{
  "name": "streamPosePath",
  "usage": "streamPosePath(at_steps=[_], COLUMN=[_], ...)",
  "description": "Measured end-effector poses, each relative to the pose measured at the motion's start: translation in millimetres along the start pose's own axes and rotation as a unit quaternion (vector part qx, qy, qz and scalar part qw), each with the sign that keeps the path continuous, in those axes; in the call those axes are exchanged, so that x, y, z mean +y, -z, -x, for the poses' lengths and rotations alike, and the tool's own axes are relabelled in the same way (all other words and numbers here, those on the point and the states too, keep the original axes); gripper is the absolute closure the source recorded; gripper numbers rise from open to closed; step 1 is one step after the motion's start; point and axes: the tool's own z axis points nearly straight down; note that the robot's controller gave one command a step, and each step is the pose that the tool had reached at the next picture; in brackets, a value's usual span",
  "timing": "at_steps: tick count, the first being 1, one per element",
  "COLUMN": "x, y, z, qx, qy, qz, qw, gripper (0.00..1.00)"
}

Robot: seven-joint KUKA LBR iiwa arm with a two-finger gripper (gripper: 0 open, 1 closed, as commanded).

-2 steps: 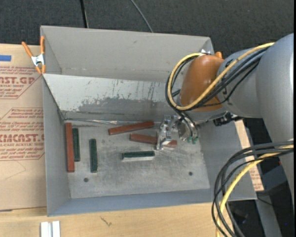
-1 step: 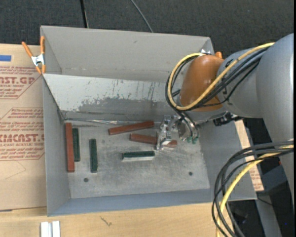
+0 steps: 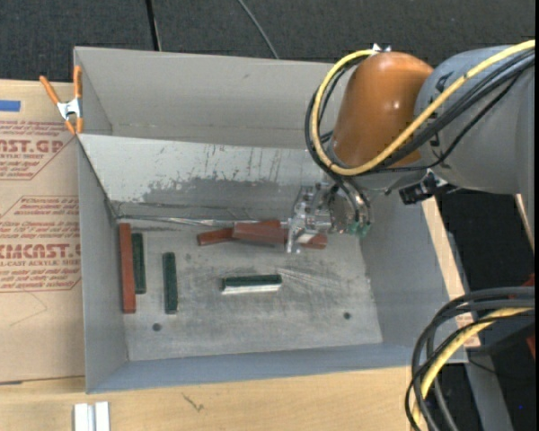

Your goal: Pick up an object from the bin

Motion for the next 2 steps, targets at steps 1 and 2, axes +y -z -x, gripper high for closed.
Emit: streamPosePath(at_steps=[1,2], x=[0,1], y=[0,75], z=[0.0,-1.1], qx=[0.0000,-0.0004], qy=[0.000,-0.006], qz=[0.000,0.000], qw=[1.0000,1.0000], gripper=[1.00,1.00])
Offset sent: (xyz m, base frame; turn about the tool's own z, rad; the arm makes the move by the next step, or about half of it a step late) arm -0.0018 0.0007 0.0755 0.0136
